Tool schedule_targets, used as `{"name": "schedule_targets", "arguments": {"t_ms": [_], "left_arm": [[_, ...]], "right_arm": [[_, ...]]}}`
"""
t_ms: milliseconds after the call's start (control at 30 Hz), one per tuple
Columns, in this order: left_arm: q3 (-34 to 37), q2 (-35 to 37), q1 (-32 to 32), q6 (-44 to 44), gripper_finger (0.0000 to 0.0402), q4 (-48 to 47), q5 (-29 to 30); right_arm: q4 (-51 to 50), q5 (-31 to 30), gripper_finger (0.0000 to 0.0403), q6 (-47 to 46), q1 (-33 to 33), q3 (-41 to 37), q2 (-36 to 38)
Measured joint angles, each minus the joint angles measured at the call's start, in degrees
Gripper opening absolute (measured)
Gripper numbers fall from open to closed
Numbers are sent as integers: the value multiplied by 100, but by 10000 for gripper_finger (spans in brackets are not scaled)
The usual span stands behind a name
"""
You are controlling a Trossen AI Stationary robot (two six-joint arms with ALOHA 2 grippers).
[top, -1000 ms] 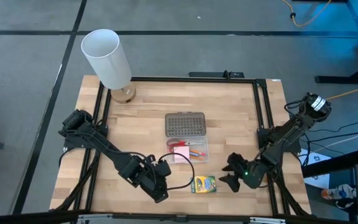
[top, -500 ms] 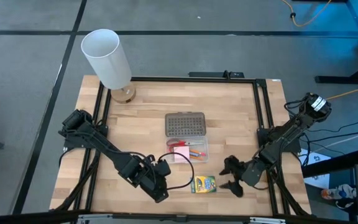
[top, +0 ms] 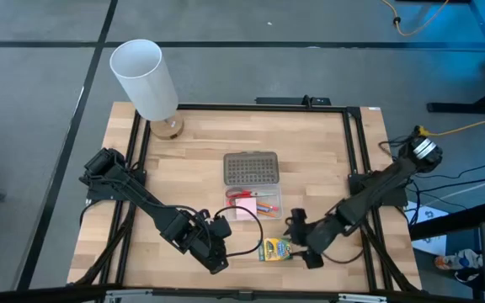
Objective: Pack school essentials
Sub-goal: Put the yellow crayon box into the transparent supply box
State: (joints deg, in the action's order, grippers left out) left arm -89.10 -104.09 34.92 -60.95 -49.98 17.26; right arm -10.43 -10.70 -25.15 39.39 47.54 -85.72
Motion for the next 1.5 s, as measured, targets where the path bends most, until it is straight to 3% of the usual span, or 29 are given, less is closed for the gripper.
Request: {"name": "schedule_targets", "arguments": {"t_ms": [433, 667, 1500], "left_arm": [[0, 0, 0, 7, 7, -4, 1], [0, 0, 0, 10, 8, -4, 0], [0, 0, -15, 140, 2, -2, 22]], "right_arm": [[-817, -4, 318, -13, -1, 1297, -1678], [-1307, -614, 318, -306, -1, 1649, -1755], [-1170, -515, 318, -752, 399, 1623, -2196]]}}
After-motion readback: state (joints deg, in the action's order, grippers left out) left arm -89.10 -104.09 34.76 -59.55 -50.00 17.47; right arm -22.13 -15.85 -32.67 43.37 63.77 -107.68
